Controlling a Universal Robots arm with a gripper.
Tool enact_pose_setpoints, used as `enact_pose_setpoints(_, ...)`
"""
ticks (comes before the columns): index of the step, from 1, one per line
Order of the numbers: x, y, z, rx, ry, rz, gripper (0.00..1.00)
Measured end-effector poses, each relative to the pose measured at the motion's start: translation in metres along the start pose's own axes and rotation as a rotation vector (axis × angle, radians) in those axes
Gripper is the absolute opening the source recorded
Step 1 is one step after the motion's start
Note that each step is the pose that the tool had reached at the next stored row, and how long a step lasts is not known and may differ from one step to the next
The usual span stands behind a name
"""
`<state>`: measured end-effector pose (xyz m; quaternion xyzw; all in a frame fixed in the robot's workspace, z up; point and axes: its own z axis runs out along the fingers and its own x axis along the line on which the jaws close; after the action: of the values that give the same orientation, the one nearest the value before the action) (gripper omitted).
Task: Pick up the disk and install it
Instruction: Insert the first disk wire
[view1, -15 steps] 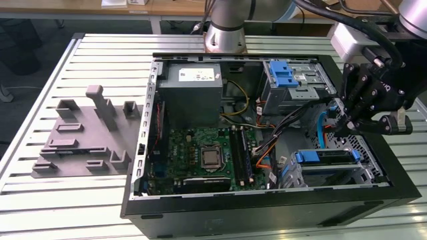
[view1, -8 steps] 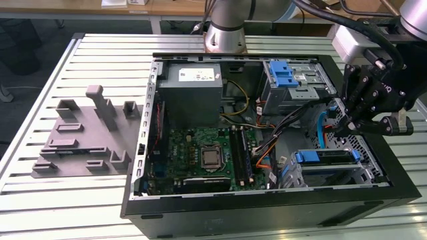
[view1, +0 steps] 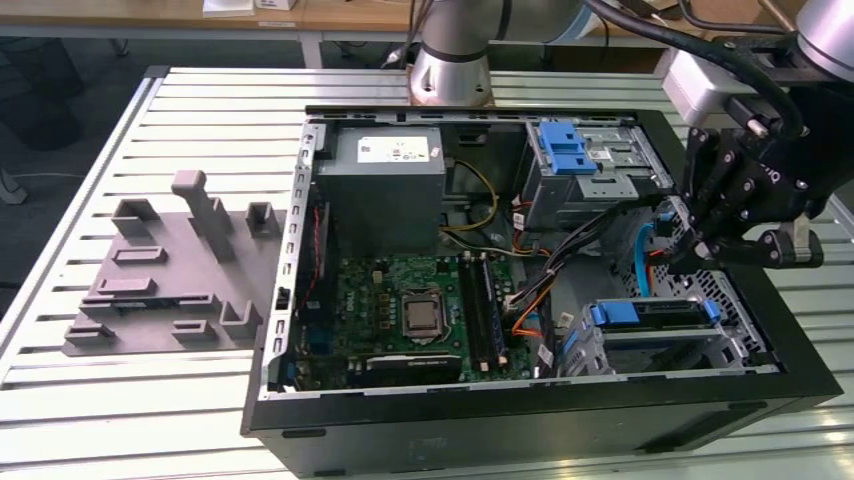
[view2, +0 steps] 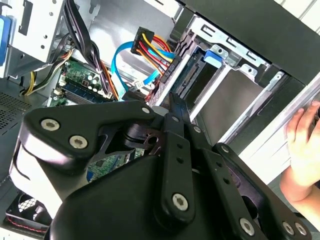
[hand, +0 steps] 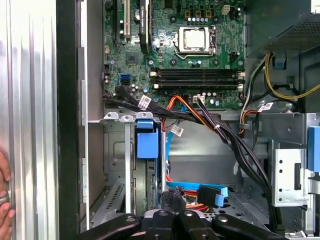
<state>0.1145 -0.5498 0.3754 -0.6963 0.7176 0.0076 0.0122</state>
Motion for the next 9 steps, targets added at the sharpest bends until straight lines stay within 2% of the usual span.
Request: enact_pose_setpoints(9, -0.0017, -0.0037, 0.0045, 0.0, -0.0001, 0.0, 0.11)
